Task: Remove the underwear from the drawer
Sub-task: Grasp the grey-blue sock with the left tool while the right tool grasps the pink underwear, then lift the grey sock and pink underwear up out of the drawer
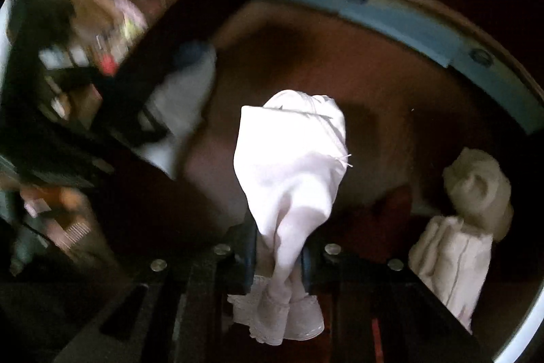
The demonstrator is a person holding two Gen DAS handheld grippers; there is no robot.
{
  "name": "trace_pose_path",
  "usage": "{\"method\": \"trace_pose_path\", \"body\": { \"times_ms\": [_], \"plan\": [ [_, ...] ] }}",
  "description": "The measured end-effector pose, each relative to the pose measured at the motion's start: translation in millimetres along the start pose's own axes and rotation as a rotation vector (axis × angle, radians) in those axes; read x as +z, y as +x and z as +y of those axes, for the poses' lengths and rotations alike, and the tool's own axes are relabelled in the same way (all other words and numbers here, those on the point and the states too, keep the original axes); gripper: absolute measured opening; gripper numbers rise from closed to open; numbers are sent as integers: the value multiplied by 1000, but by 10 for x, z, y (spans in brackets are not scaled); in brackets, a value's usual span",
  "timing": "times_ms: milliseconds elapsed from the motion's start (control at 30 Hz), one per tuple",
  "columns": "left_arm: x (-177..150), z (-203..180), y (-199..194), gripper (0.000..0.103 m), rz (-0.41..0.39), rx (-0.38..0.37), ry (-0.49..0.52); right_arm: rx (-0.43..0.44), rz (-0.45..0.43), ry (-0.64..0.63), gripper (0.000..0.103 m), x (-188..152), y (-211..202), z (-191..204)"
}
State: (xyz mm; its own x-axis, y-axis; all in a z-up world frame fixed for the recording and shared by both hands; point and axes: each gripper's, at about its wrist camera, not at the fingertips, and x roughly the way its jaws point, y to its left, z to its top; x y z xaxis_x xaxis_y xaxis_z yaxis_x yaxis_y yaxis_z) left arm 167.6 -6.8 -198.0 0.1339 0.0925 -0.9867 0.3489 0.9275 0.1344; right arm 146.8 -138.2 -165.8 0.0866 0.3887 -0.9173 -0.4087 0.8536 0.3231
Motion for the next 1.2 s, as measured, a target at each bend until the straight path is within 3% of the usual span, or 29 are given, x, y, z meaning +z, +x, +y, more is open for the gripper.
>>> {"method": "trace_pose_path", "body": {
  "times_ms": [100, 200, 300, 333, 367, 400, 467, 533, 567, 667, 767, 833, 867, 1000, 1067, 1100, 1133, 1200],
  "plan": [
    [31, -161, 127, 64, 55, 26, 56, 60, -115, 65, 22, -64, -243, -64],
    [32, -231, 206, 64, 93, 87, 84, 119, -182, 119, 22, -164, -417, -194],
    [1, -214, 164, 64, 75, 53, 97, 167, -246, 154, 22, -242, -591, -260],
    [-13, -176, 122, 59, 54, 30, 89, 186, -277, 166, 22, -268, -670, -285],
    [-20, -115, 74, 52, 25, 12, 71, 197, -297, 175, 22, -280, -710, -295],
    [-35, -70, 31, 1, 0, -21, 64, 209, -326, 186, 22, -269, -741, -295],
    [-48, -99, 109, 6, 54, -263, 33, 220, -372, 209, 22, -150, -696, -336],
    [-100, -313, 145, 5, 32, -200, 131, 216, -411, 237, 22, -163, -752, -398],
    [-123, -440, 173, 5, 20, -204, 184, 212, -419, 248, 22, -191, -778, -423],
    [-110, -452, 85, 9, -9, -273, 158, 214, -430, 287, 22, -269, -850, -488],
    [-115, -267, -123, 20, -64, -191, 125, 204, -444, 293, 22, -398, -939, -500],
    [-119, -111, -200, 67, -58, -136, 83, 209, -448, 298, 22, -430, -955, -499],
    [-117, 5, -188, 73, -29, -117, 25, 214, -450, 301, 22, -436, -959, -500],
    [-108, 100, 53, 73, 108, -82, -48, 238, -456, 302, 22, -427, -916, -507],
    [-104, -37, 235, 73, 178, -3, -6, 259, -458, 299, 22, -418, -900, -495],
    [-112, -106, 292, 74, 205, 1, 17, 266, -460, 298, 22, -431, -902, -496],
    [-111, -160, 351, 82, 235, 10, 28, 272, -464, 298, 22, -433, -908, -496],
    [-96, -192, 421, 88, 255, 38, 13, 278, -476, 302, 22, -437, -924, -527]
  ]
}}
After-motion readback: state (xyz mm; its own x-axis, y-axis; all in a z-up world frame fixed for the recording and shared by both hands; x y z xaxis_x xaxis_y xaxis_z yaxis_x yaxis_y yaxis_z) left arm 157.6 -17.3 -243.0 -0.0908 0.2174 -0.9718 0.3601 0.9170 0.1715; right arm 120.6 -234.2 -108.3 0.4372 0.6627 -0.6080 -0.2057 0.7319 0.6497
